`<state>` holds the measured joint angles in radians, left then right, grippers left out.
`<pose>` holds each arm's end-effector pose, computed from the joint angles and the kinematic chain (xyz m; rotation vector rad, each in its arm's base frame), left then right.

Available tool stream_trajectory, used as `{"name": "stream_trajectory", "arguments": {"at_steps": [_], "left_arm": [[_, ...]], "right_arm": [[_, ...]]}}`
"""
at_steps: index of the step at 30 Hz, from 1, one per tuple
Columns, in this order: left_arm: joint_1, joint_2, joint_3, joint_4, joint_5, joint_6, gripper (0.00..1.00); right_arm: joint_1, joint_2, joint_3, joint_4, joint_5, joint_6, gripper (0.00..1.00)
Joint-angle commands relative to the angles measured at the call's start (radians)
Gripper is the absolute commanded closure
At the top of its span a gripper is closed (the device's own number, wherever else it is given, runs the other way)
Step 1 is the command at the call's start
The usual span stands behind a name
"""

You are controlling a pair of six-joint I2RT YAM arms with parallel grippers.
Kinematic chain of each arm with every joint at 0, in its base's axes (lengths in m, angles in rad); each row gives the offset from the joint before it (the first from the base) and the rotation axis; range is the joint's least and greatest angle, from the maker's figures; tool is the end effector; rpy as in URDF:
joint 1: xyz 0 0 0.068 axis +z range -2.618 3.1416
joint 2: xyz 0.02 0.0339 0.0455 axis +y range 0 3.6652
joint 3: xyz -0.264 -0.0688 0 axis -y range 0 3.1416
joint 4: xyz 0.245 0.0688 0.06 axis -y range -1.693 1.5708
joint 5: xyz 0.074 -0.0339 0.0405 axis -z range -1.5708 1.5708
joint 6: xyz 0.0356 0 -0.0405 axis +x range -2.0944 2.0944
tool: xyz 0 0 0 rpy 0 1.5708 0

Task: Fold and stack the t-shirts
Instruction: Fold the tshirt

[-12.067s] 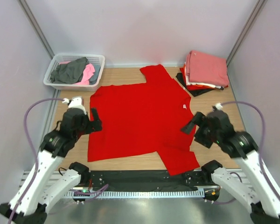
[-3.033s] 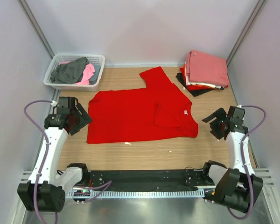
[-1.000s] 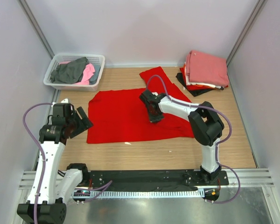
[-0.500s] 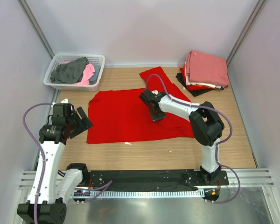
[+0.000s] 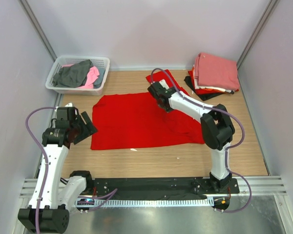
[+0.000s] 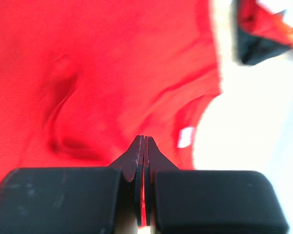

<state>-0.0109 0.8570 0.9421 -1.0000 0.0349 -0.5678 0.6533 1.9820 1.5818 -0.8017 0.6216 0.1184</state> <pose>0.1530 -0.0029 0.3068 -0.6750 2.4152 -0.2854 0.3395 0.2337 0.2193 -0.5195 2.4664 -0.5721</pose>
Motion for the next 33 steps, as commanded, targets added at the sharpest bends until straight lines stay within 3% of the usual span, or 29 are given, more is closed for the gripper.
{"name": "stream_trajectory", "arguments": {"at_steps": [1, 6, 9, 10, 12, 14, 16, 33], "left_arm": [[0.008, 0.000, -0.002, 0.006, 0.003, 0.003, 0.31], [0.008, 0.008, -0.002, 0.006, 0.000, 0.003, 0.31], [0.006, 0.013, -0.002, 0.003, -0.001, 0.002, 0.31], [0.008, 0.014, -0.002, 0.004, -0.001, 0.002, 0.31], [0.008, 0.016, -0.002, 0.004, -0.003, 0.002, 0.31], [0.008, 0.016, -0.002, 0.004, -0.001, 0.002, 0.31], [0.008, 0.016, -0.003, 0.004, 0.000, 0.002, 0.31], [0.006, 0.017, -0.003, 0.004, -0.001, 0.002, 0.31]], "right_arm": [[-0.032, 0.031, 0.047, 0.062, 0.148, -0.105, 0.99], [-0.079, 0.070, 0.069, 0.088, 0.199, -0.111, 0.99], [-0.089, 0.025, 0.063, 0.050, 0.037, -0.063, 0.97], [-0.089, 0.002, 0.043, 0.064, -0.030, -0.045, 0.91], [-0.087, -0.055, -0.052, 0.107, -0.228, -0.001, 0.67], [-0.089, -0.130, -0.156, 0.191, -0.317, 0.033, 0.39], [-0.089, -0.176, -0.210, 0.257, -0.384, 0.075, 0.32], [-0.087, -0.235, -0.399, 0.371, -0.490, 0.171, 0.32]]}}
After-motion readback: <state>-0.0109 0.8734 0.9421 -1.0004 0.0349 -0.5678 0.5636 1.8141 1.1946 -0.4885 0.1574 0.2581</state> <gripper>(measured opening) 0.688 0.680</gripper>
